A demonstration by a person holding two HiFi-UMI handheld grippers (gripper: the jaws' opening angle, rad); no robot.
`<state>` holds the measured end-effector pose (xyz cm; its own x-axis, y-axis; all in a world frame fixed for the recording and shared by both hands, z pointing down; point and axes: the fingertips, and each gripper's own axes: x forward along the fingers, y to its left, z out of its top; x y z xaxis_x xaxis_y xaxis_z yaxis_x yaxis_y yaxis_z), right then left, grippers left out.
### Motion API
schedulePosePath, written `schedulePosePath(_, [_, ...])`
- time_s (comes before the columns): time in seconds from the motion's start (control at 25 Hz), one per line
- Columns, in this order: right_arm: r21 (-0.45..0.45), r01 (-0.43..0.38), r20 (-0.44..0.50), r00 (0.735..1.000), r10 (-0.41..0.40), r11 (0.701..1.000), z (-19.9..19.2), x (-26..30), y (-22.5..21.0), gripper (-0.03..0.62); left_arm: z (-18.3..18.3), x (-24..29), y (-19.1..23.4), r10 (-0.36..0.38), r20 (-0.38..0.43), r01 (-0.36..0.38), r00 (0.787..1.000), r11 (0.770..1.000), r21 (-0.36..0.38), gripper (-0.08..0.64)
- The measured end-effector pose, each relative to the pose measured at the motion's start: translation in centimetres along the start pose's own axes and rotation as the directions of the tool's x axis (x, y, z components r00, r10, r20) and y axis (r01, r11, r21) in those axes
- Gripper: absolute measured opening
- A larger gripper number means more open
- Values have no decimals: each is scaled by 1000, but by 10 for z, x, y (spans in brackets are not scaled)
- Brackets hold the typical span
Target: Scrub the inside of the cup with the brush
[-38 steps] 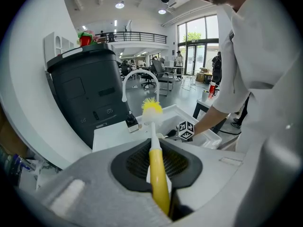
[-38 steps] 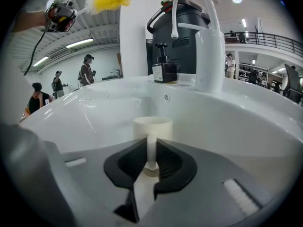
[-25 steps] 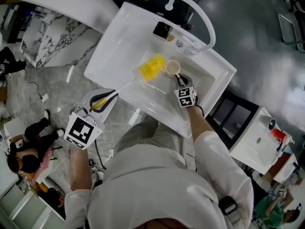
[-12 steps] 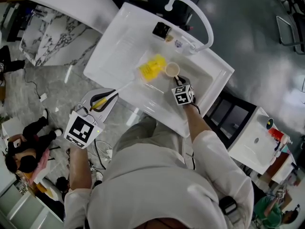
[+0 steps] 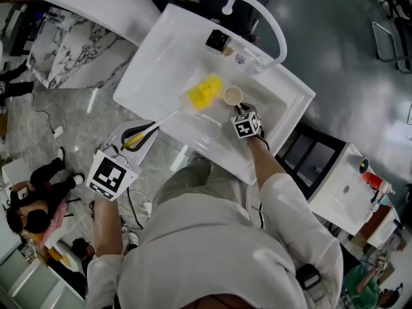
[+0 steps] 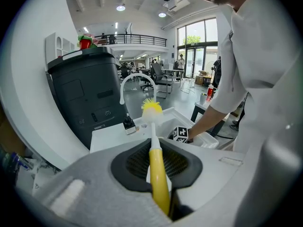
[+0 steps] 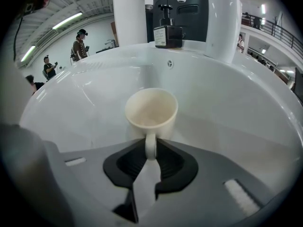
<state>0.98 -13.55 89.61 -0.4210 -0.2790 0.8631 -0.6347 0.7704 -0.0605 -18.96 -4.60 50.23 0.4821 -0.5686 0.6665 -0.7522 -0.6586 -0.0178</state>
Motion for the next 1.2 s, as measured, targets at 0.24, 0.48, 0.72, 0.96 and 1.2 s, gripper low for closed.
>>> schedulePosePath(0.24, [-5, -1, -17, 1000, 1, 1000, -3, 3, -1, 60, 0, -2, -3, -1, 3, 1, 1000, 1000, -1, 43])
schedulePosePath(0.48, [-7, -15, -28, 1000, 15, 1000, -2, 2, 0, 57, -3, -3, -5, -2, 4, 2, 1000, 1000, -5, 43])
schedulePosePath(0.72, [99, -77, -29, 996, 80, 992, 3, -11, 3, 56, -1, -4, -7, -4, 13, 4, 1000, 1000, -10, 43])
schedulePosePath(0.96, [50, -44, -39, 998, 46, 998, 0, -5, 0, 58, -1, -3, -9, -11, 20, 12, 1000, 1000, -10, 43])
schedulePosePath(1.2, [59, -40, -38, 998, 43, 997, -3, -6, -2, 77, -1, -5, -13, -13, 23, 13, 1000, 1000, -10, 43])
